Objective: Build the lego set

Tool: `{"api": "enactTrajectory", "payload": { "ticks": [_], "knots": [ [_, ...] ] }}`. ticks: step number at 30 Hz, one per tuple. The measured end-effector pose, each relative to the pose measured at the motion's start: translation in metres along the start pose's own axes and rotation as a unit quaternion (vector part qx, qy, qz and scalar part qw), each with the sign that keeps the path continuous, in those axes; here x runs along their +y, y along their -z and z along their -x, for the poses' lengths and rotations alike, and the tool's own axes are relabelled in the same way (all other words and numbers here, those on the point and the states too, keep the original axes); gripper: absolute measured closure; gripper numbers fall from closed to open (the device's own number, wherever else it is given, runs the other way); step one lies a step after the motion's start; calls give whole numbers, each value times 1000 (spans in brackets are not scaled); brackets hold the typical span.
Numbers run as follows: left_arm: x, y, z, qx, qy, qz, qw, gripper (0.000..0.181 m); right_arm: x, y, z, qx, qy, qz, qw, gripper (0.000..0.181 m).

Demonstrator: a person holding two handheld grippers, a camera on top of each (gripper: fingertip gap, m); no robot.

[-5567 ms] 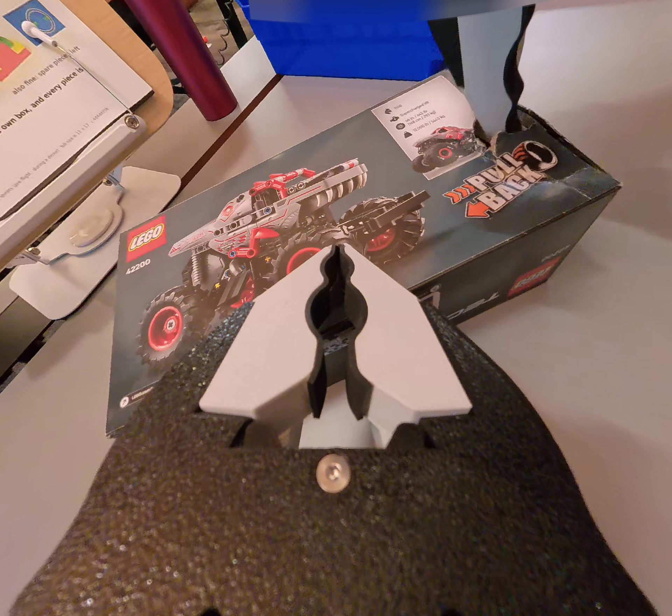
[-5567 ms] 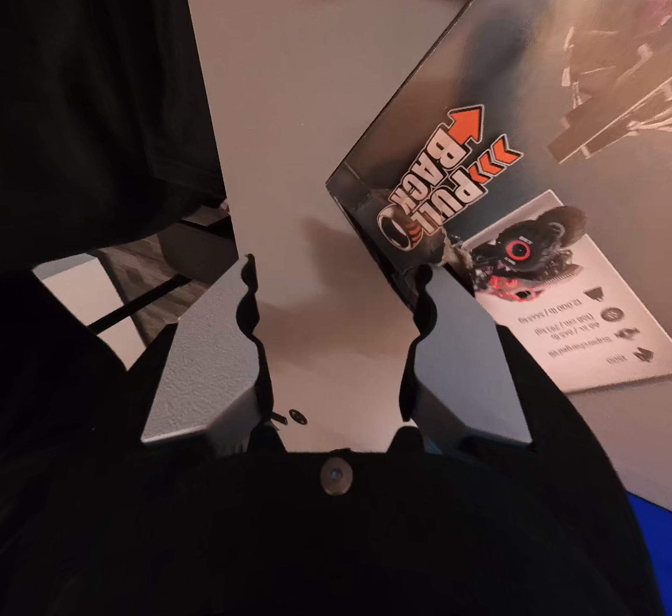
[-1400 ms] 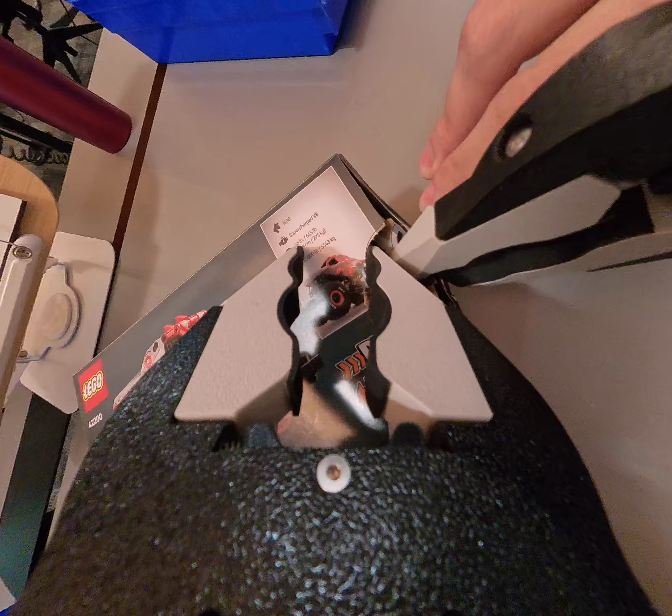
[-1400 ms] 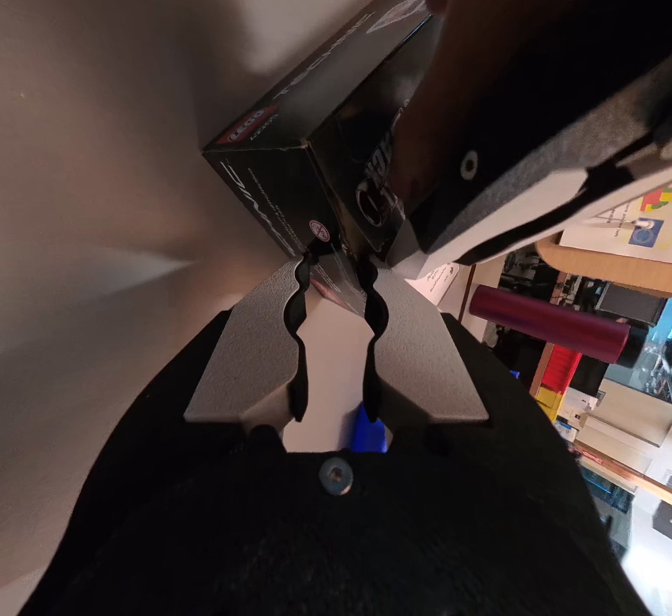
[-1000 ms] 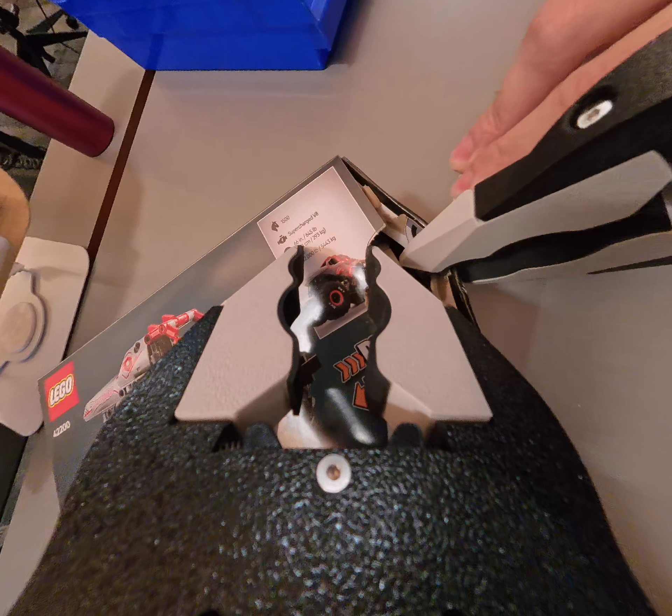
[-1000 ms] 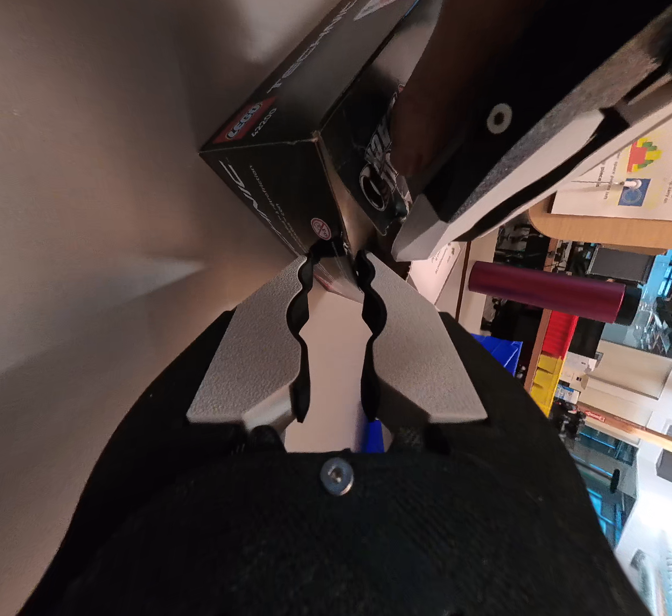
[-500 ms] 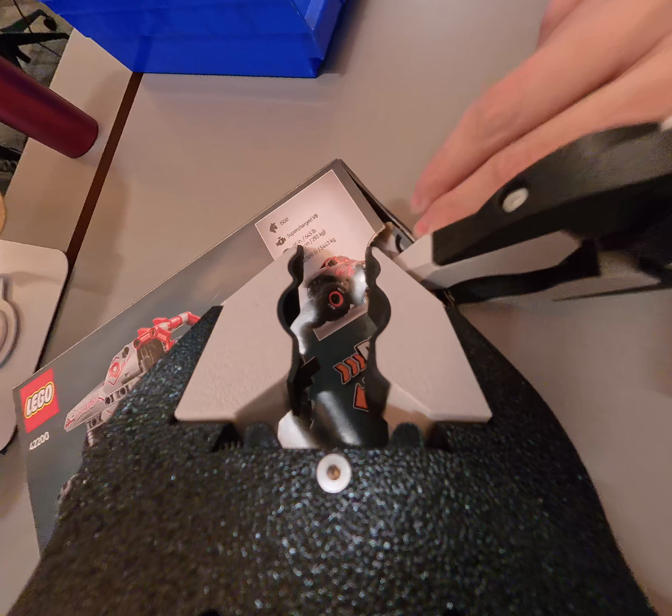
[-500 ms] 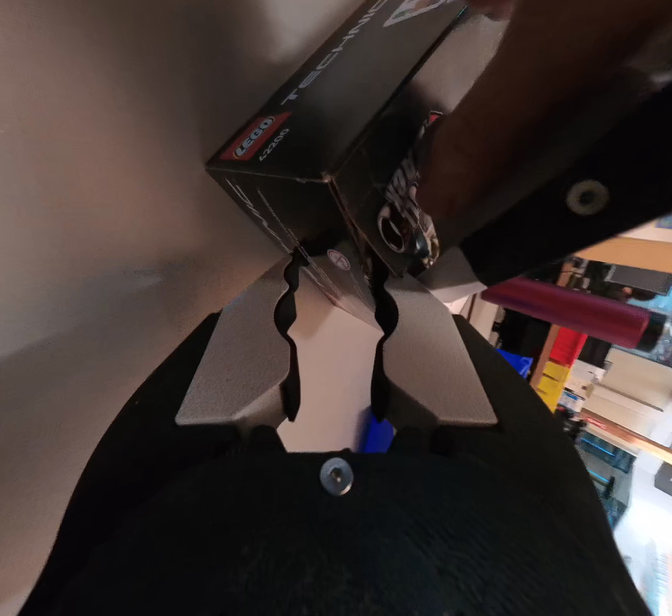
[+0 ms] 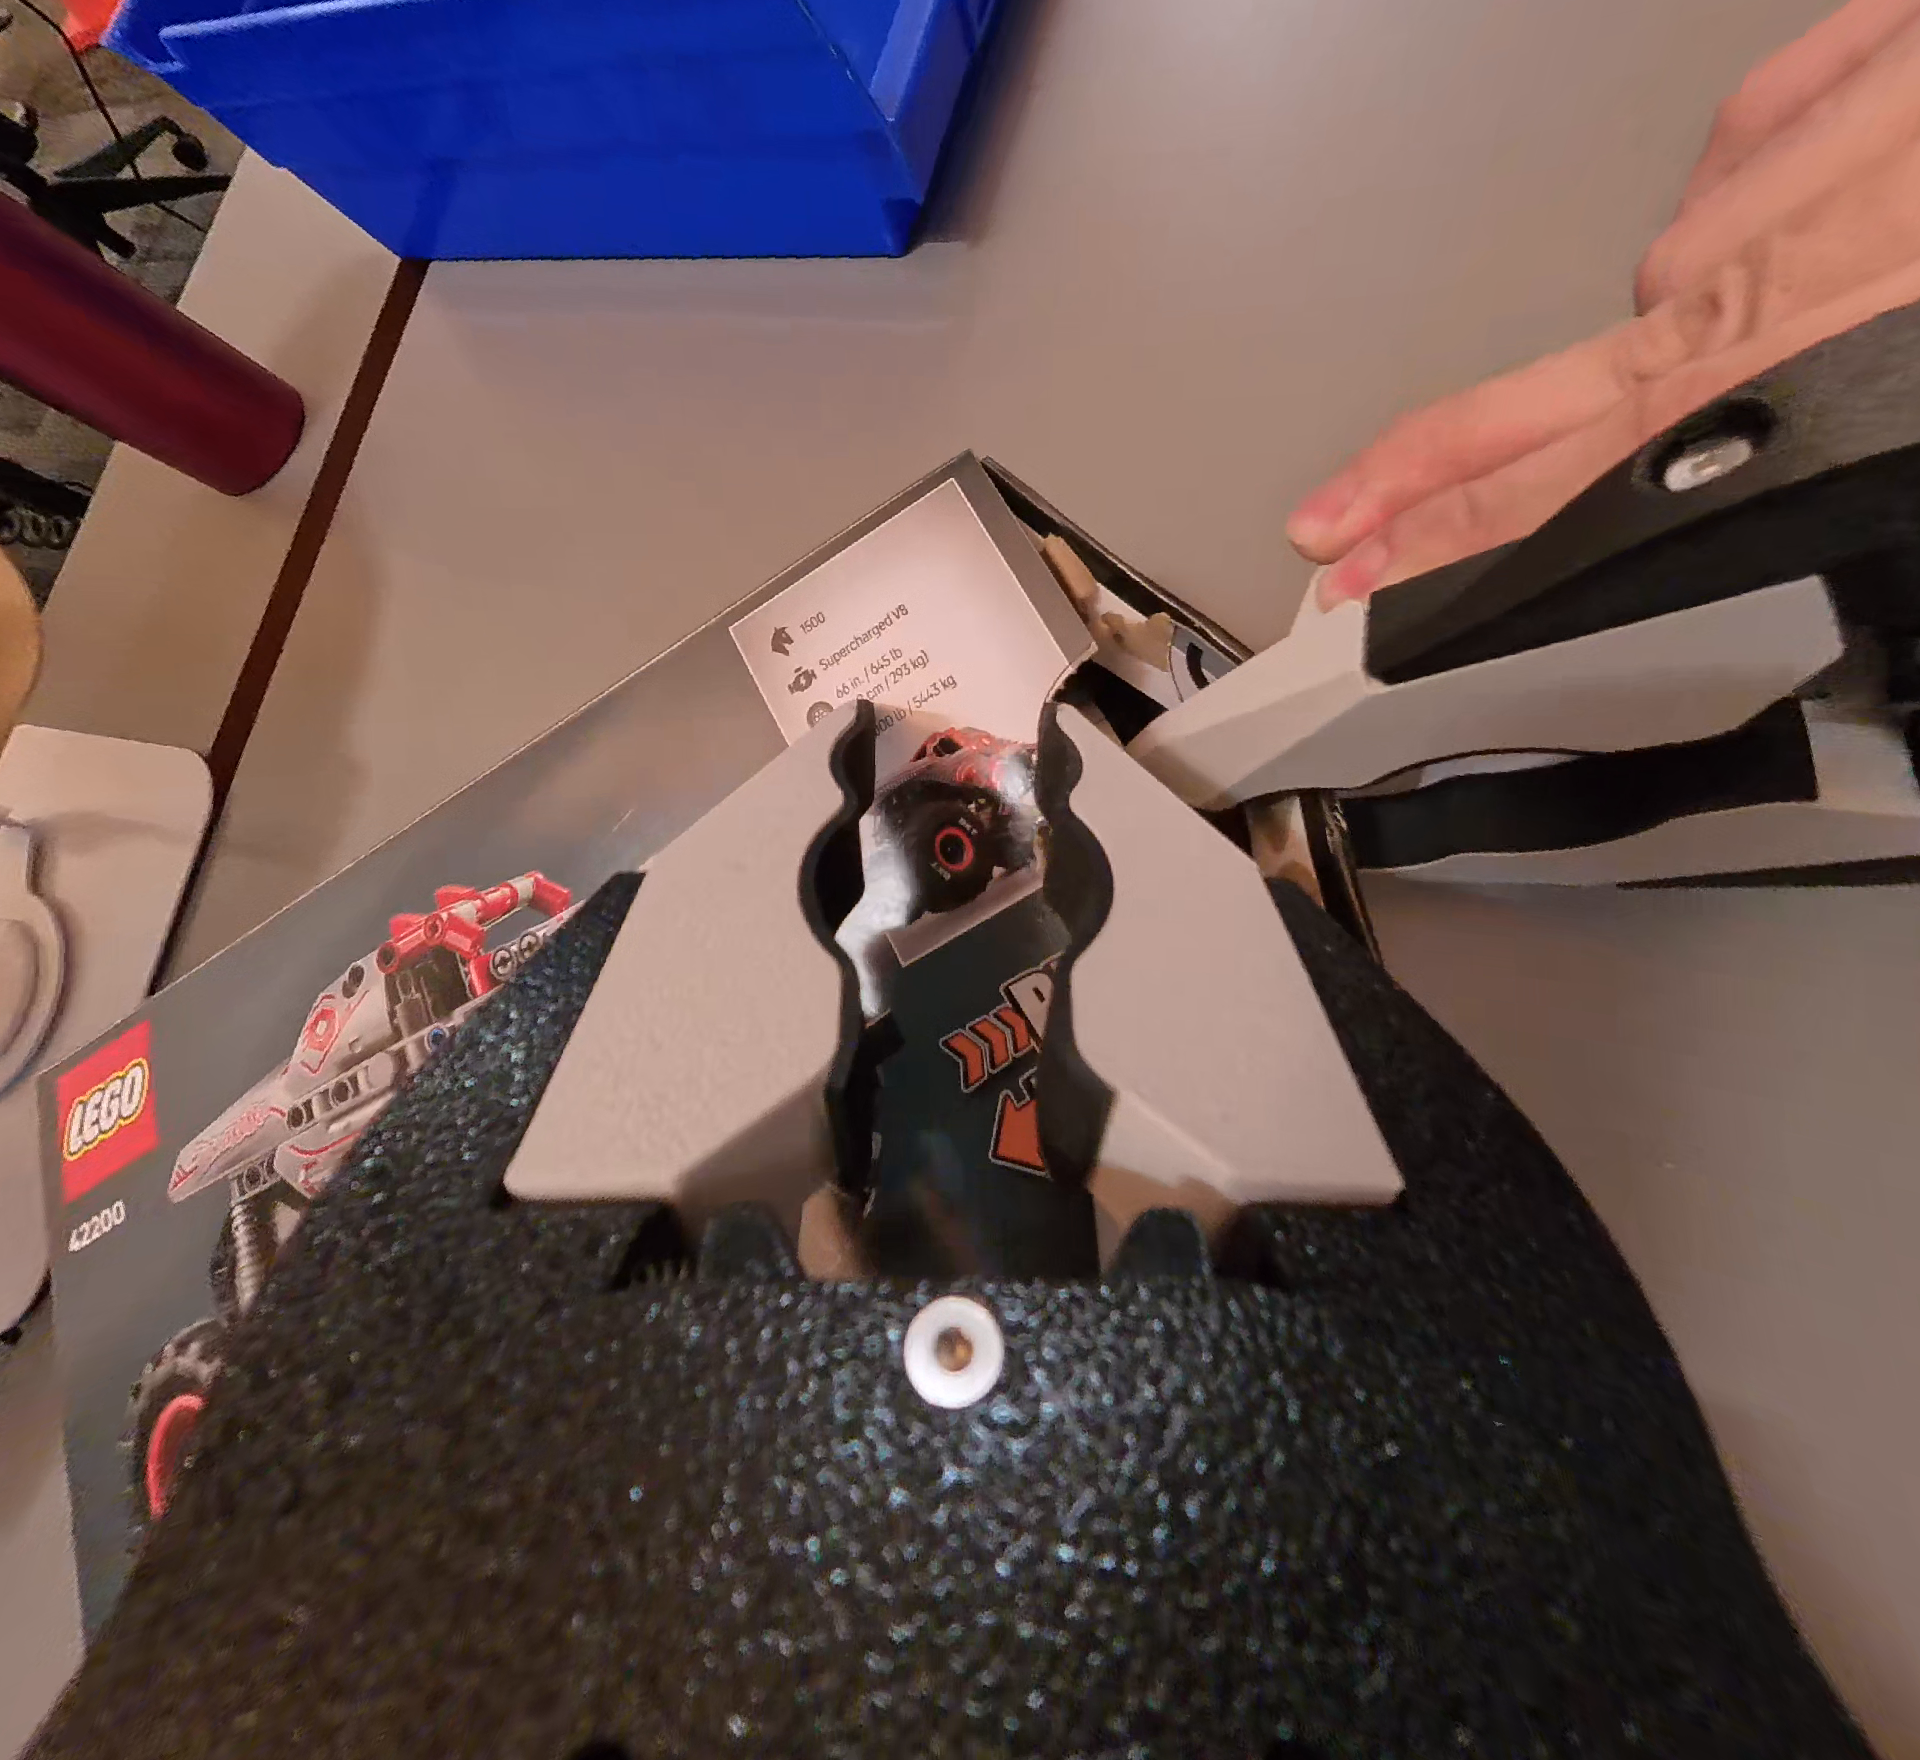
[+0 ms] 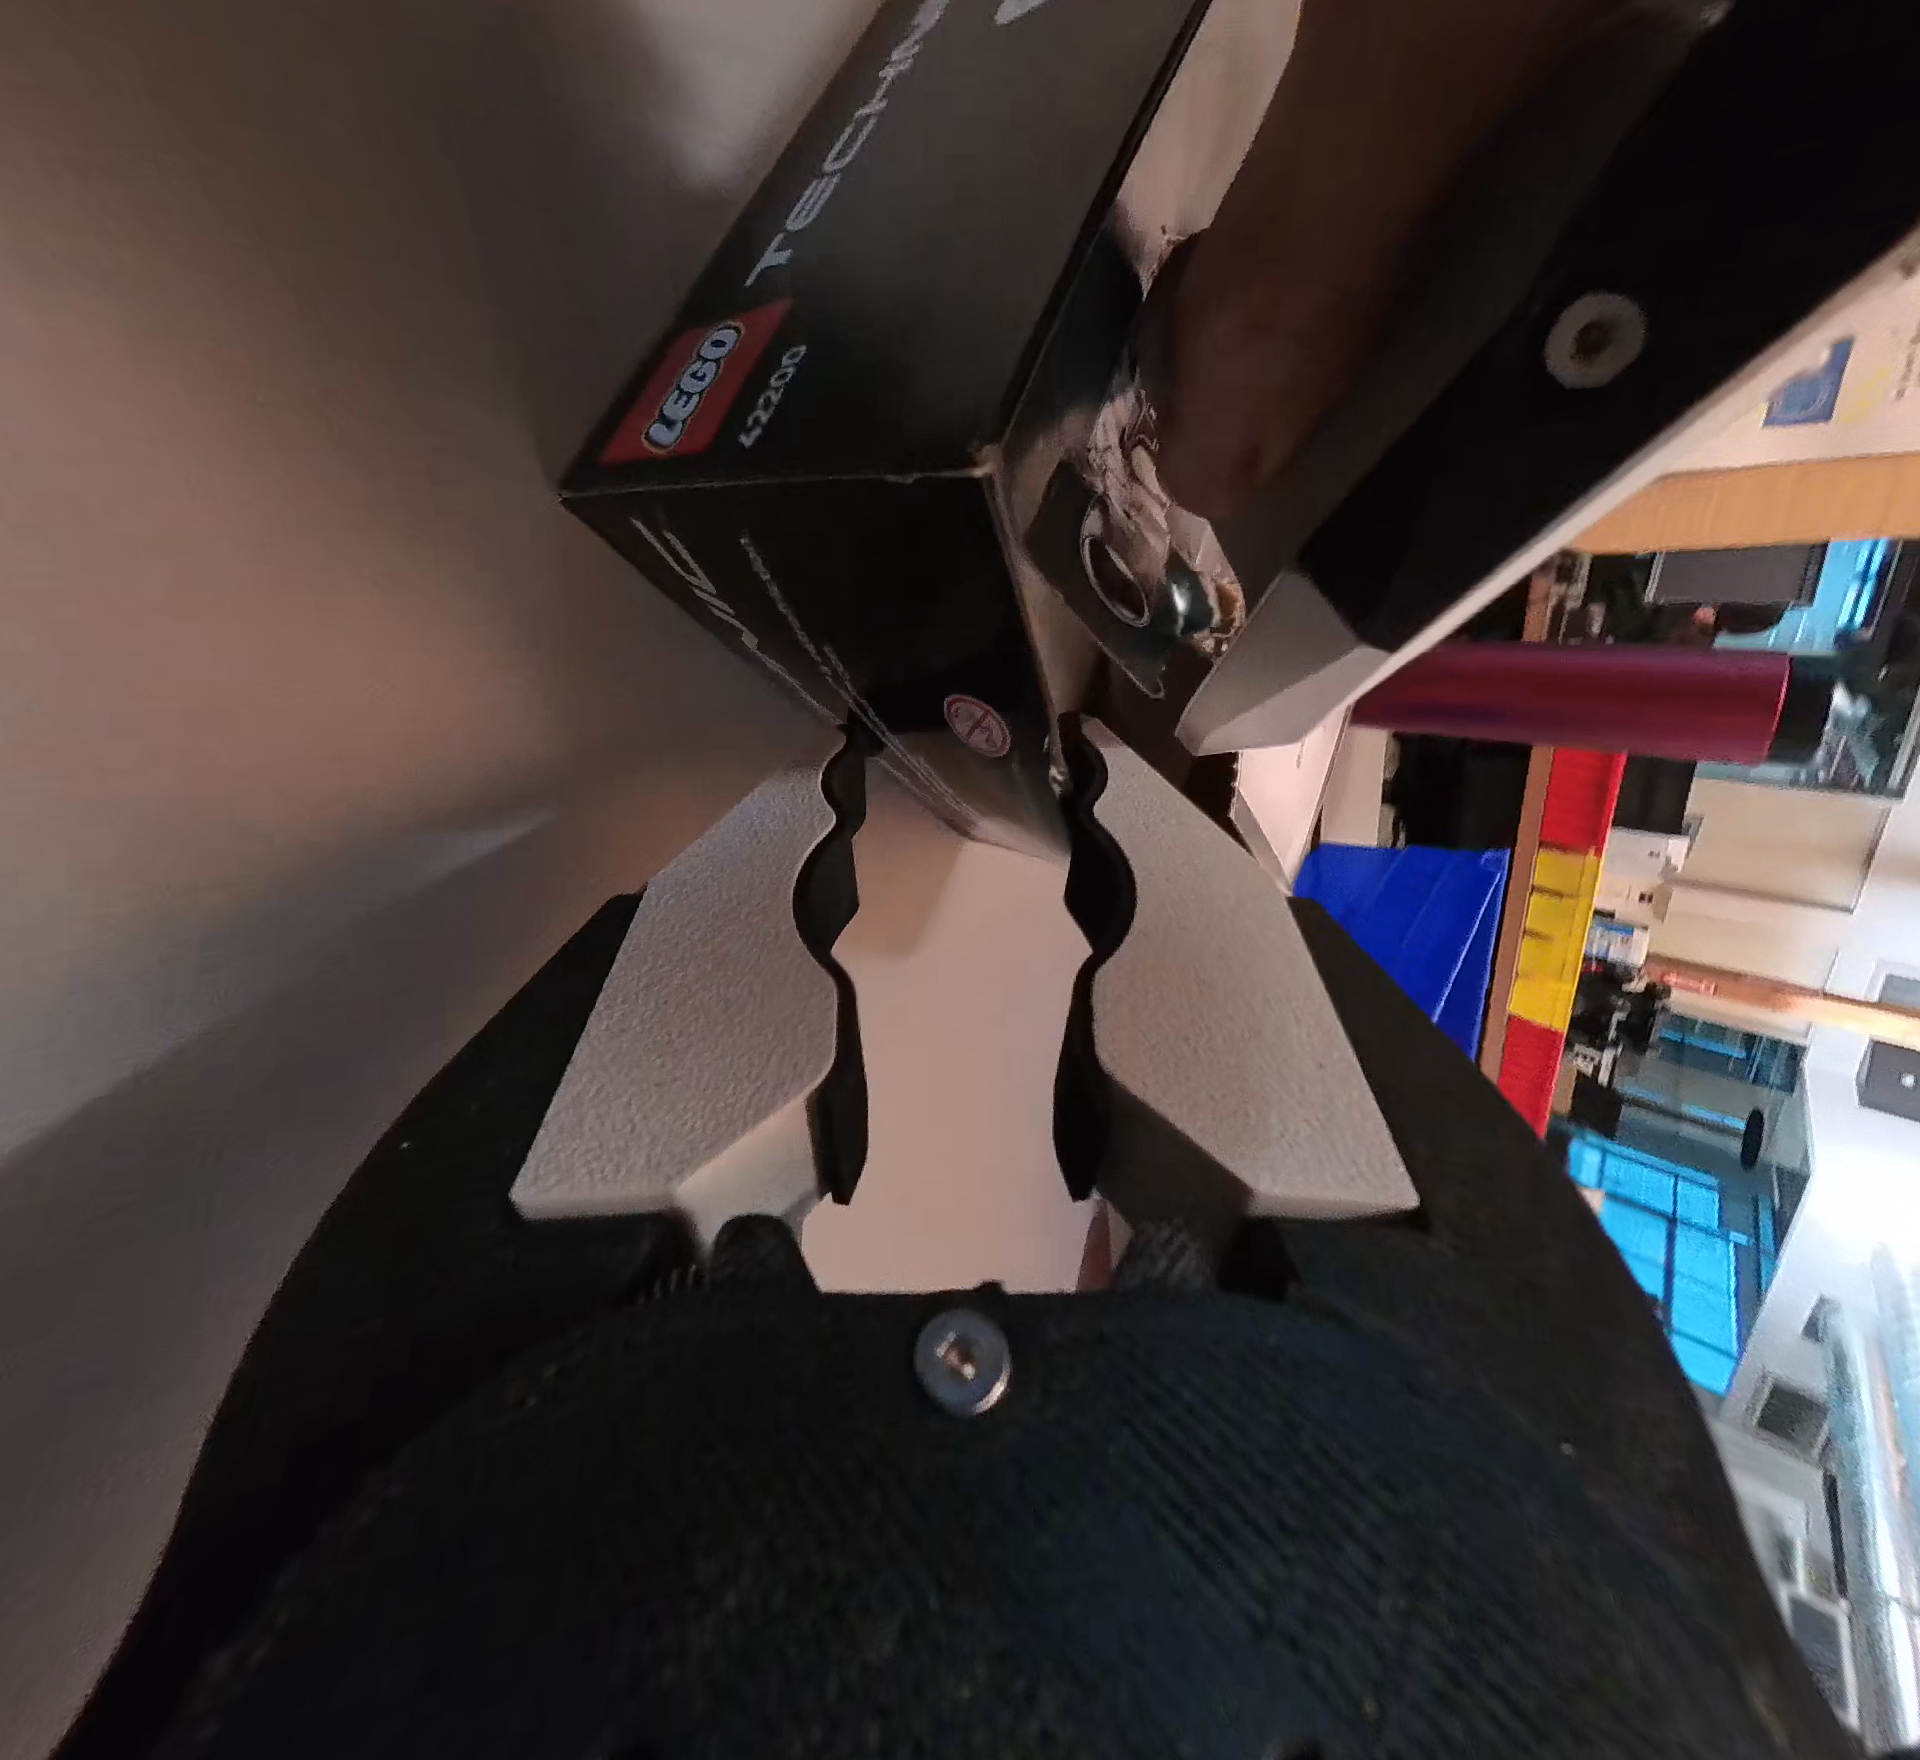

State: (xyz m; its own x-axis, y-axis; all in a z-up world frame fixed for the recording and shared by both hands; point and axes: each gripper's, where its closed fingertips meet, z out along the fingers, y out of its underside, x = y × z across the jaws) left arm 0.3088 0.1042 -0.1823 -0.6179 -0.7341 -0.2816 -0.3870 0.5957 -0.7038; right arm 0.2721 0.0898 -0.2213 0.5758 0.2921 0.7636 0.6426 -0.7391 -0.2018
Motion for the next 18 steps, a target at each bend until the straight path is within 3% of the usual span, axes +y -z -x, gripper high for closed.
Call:
{"api": "enactTrajectory", "payload": {
  "ticks": [1, 8, 13, 18],
  "knots": [
    [-1, 0, 0, 3, -5, -2, 1000, 152, 0, 0, 0, -2, -3, 11, 1000, 145],
    [-9, 4, -9, 16, -79, 49, 996, 156, -10, -3, -1, -9, -4, 15, 1000, 146],
    [-10, 10, -15, 48, -76, 91, 992, 157, -16, -5, -1, 1, 5, 18, 1000, 145],
    [-11, 8, -13, 43, -110, 131, 984, 147, -21, -6, -1, 13, 25, 16, 999, 145]
  ]
}}
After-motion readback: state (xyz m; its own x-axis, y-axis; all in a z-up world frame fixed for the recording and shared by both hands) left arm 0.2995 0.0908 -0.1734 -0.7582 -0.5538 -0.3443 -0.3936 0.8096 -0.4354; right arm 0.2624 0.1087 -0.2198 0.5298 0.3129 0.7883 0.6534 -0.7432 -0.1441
